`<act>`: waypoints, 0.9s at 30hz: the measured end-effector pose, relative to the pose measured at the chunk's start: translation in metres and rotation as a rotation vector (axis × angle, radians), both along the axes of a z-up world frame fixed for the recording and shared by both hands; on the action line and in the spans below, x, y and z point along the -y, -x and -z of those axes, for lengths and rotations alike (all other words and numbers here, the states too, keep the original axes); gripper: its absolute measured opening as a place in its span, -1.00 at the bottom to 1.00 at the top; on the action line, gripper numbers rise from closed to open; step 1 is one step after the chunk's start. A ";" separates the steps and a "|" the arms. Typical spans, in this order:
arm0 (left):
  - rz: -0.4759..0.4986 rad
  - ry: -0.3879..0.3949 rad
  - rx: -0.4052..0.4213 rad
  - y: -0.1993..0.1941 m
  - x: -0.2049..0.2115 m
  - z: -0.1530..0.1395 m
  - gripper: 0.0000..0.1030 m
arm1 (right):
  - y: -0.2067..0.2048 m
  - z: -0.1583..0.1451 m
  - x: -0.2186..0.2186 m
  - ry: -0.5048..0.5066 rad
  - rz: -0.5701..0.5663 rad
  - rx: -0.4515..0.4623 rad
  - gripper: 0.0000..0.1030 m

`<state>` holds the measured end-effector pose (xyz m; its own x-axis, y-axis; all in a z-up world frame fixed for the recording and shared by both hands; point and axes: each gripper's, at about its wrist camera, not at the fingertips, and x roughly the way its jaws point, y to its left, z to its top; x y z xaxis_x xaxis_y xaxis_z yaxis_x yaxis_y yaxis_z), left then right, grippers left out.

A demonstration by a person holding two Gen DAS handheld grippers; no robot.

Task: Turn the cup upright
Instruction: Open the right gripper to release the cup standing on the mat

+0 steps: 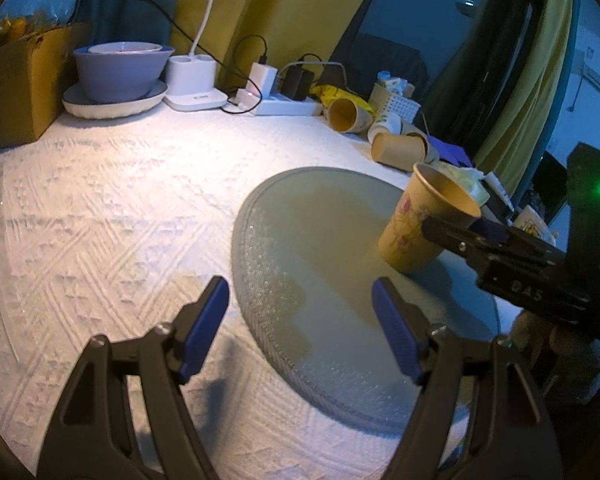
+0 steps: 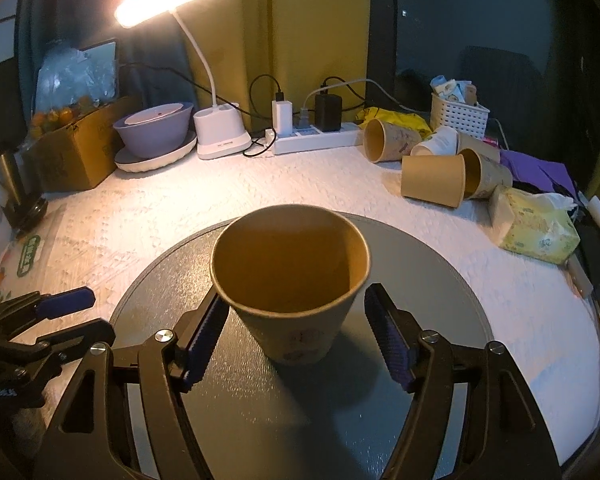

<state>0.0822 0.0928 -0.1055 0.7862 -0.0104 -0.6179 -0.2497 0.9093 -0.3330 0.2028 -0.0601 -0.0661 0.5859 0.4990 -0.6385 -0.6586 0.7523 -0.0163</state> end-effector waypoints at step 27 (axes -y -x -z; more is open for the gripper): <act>0.062 -0.159 0.030 0.025 0.061 -0.039 0.46 | 0.043 -0.026 0.074 -0.039 0.066 0.040 0.42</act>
